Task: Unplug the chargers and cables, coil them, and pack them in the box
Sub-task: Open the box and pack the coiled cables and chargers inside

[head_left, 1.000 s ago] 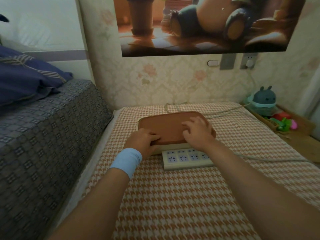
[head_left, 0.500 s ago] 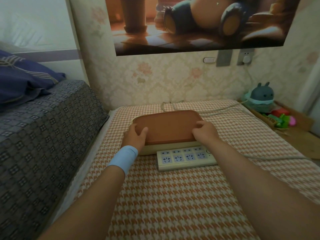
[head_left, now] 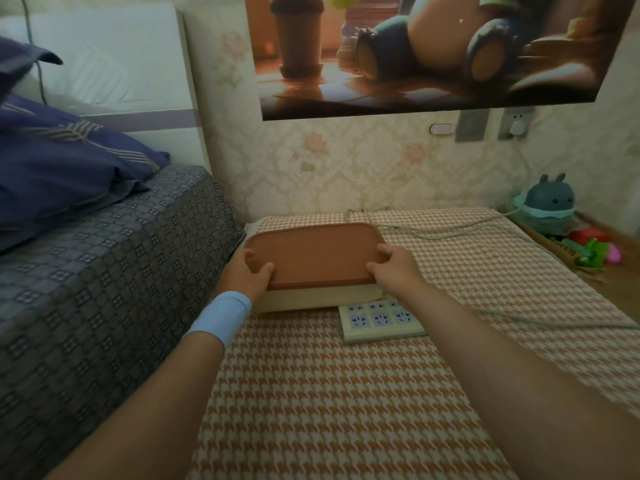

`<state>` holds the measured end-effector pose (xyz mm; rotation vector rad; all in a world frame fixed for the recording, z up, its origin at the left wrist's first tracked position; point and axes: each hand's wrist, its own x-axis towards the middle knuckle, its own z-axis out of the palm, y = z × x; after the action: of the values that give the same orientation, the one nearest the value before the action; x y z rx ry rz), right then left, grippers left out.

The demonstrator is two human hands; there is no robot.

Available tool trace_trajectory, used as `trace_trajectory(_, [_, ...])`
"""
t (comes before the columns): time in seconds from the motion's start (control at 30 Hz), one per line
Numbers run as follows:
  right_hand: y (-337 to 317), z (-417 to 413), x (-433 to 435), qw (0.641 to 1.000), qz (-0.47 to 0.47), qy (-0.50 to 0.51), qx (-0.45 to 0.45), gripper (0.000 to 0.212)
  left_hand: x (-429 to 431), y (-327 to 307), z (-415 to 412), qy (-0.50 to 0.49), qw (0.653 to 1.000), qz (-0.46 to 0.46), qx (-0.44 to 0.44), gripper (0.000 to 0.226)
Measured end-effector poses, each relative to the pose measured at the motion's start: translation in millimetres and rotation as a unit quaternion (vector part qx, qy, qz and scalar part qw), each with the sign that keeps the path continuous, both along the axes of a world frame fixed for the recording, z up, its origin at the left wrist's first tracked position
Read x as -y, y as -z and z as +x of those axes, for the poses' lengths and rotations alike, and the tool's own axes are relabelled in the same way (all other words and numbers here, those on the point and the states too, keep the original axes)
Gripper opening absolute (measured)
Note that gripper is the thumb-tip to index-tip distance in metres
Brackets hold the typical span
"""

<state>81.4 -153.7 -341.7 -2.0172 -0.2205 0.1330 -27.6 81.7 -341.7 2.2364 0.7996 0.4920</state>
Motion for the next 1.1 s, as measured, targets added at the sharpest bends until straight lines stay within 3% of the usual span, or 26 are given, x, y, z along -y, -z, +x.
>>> trace_trajectory(0.2, [-10.3,-52.1,-25.4,0.999,-0.025,-0.038,0.002,0.052,-20.9,-3.6,-78.9,-0.042,0.997,-0.008,-0.061,0.055])
trace_trajectory(0.47, [0.3,-128.2,-24.8,0.989,-0.125,-0.074,0.034,0.052,-25.9,6.3,-173.6,0.001,0.992,0.018,-0.129,0.065])
trace_trajectory(0.6, [7.7,-145.1,-17.2,0.978,-0.174,-0.103,0.059,0.054,-19.4,3.5,-197.5,0.052,0.965,0.098,-0.238,0.077])
trace_trajectory(0.73, [17.6,-154.3,-17.5,0.952,-0.254,-0.157,0.063,0.077,-7.2,-0.9,-197.9,0.155,0.923,0.233,-0.264,0.079])
trace_trajectory(0.93, [10.6,-153.6,-20.3,0.948,-0.235,-0.213,0.035,0.118,-9.3,6.4,-193.0,0.190,0.891,0.299,-0.286,0.069])
trace_trajectory(1.1, [9.0,-145.6,-16.7,0.961,-0.175,-0.208,0.045,0.110,3.0,4.0,-191.5,0.194,0.891,0.307,-0.273,0.054])
